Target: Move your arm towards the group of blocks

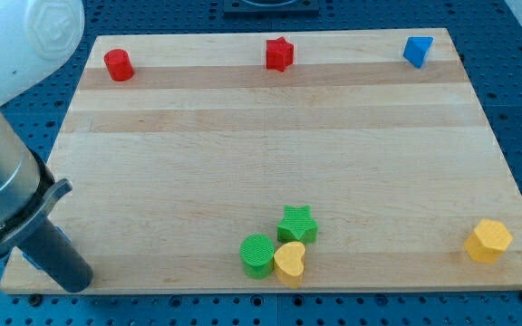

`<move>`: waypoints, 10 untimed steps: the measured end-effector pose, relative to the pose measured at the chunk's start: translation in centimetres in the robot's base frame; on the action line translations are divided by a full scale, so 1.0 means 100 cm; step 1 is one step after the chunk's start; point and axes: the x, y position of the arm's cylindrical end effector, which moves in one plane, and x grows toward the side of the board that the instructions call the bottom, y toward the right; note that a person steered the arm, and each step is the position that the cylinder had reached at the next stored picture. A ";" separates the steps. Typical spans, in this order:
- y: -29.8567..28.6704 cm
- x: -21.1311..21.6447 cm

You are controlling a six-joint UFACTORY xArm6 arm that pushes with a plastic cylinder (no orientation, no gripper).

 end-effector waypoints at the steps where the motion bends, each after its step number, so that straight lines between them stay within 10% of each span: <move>1: 0.007 0.000; 10: 0.063 0.000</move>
